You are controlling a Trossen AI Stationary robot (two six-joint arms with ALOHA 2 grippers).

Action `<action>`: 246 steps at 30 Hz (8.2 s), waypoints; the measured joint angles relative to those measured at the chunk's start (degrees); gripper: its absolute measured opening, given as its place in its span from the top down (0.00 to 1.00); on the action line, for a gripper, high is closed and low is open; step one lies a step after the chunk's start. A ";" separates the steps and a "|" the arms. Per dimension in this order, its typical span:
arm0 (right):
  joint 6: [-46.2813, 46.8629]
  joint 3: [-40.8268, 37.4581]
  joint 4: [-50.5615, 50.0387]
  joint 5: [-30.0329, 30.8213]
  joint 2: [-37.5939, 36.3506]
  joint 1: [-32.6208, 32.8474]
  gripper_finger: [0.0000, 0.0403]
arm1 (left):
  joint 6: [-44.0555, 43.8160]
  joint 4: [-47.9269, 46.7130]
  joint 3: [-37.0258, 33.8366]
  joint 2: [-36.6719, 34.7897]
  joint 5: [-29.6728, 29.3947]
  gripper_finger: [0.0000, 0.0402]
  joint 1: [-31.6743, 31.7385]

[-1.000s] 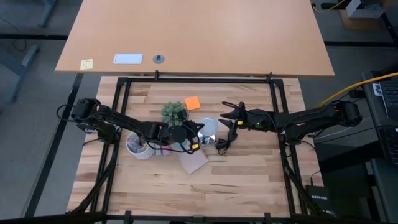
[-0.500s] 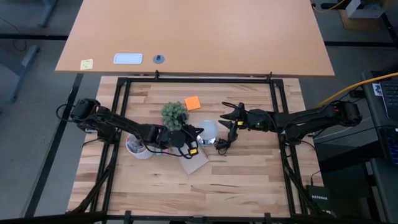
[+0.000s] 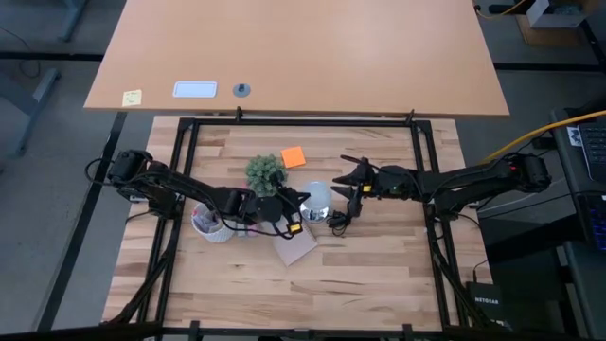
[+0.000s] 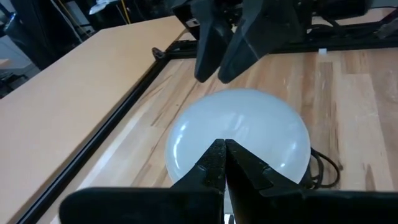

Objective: Screw lightbulb
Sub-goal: Insert the lightbulb into the silver lamp socket

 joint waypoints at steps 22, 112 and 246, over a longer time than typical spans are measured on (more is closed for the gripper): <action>1.68 0.15 2.40 -2.53 3.10 -0.04 0.69 | -0.39 -0.29 -0.07 0.00 -0.20 1.00 1.00; -7.15 0.04 6.53 2.91 5.38 1.46 0.97 | 1.36 4.81 -0.04 0.00 2.60 1.00 2.58; -12.20 0.04 15.10 5.23 9.64 4.81 0.97 | -8.98 -0.19 -6.08 -6.34 4.12 1.00 -4.55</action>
